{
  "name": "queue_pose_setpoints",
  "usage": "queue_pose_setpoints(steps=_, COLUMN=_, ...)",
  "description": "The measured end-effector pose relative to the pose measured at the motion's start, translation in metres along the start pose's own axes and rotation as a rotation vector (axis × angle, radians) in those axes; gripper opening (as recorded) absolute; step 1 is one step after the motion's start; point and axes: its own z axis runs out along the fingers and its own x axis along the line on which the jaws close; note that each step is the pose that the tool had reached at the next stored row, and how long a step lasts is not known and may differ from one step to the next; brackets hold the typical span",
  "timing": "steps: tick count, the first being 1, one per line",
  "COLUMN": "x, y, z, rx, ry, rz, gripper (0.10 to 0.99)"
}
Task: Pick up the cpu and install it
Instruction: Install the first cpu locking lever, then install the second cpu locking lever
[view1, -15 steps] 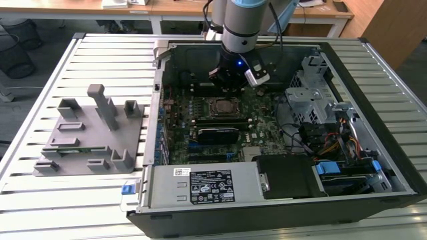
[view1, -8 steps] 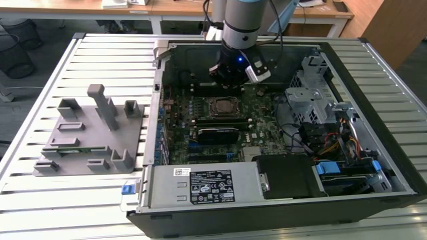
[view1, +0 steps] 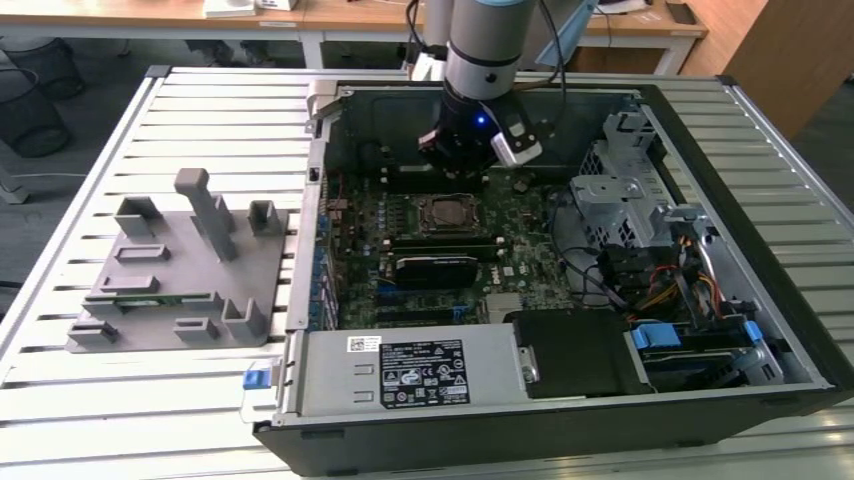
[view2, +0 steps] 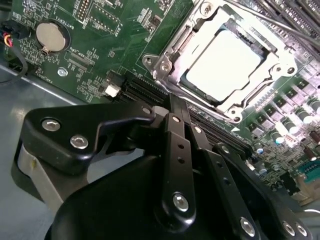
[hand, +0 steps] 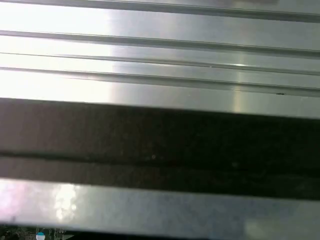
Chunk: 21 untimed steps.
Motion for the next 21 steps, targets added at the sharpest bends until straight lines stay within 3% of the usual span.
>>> queue_pose_setpoints(steps=21, x=0.0006, y=-0.0095, z=-0.0009, rx=0.0, ry=0.0, rz=0.0, gripper=0.106)
